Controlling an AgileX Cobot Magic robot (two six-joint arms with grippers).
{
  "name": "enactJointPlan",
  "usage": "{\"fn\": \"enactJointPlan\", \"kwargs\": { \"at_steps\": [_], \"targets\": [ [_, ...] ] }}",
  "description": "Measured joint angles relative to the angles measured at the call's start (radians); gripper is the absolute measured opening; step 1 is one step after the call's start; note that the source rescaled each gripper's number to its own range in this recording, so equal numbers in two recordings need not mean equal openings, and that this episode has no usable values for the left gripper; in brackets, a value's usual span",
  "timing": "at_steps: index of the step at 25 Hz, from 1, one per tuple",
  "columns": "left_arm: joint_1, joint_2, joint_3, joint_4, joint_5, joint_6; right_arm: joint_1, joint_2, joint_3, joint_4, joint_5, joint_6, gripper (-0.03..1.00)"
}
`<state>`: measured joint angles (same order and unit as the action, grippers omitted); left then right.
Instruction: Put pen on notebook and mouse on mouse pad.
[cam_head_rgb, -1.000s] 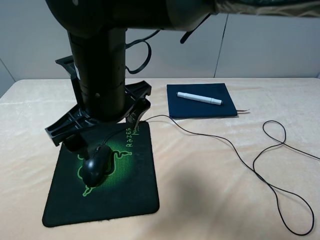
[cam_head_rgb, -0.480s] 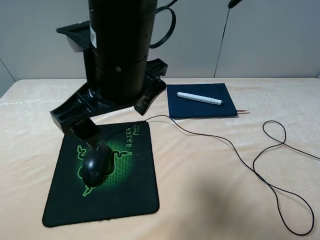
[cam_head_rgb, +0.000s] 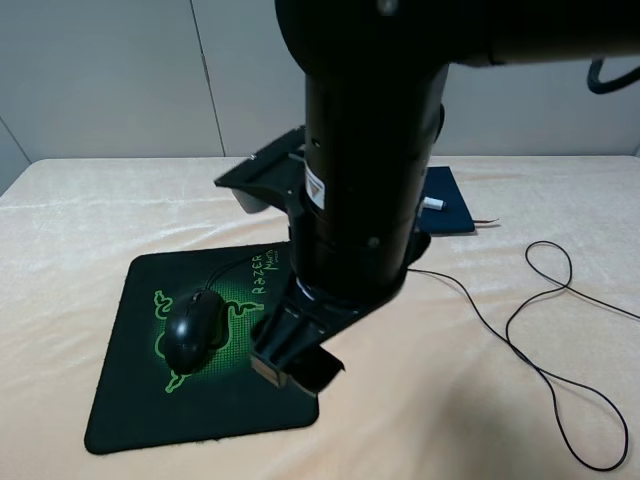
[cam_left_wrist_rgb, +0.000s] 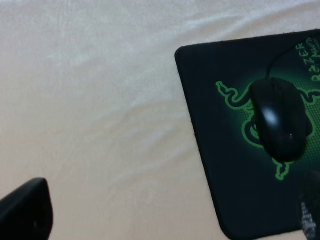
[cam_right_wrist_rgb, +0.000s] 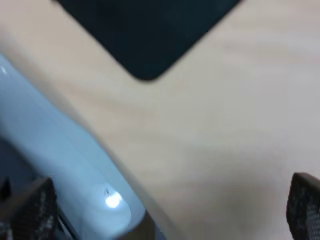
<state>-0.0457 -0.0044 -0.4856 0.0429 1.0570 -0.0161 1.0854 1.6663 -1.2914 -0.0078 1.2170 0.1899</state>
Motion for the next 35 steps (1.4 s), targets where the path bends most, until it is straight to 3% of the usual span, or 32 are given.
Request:
{"fn": "enactJointPlan", "kwargs": {
  "at_steps": [12, 28, 31, 35],
  "targets": [
    [0.000, 0.000, 0.000, 0.000, 0.000, 0.000, 0.000, -0.281, 0.302, -0.081, 0.000, -0.003, 1.00],
    [0.000, 0.000, 0.000, 0.000, 0.000, 0.000, 0.000, -0.857, 0.341, -0.101, 0.002, -0.057, 1.00],
    [0.000, 0.000, 0.000, 0.000, 0.000, 0.000, -0.030, -0.946, 0.341, -0.094, 0.004, -0.089, 1.00],
    [0.000, 0.000, 0.000, 0.000, 0.000, 0.000, -0.138, -1.036, 0.349, -0.089, 0.003, -0.142, 1.00]
  ]
}}
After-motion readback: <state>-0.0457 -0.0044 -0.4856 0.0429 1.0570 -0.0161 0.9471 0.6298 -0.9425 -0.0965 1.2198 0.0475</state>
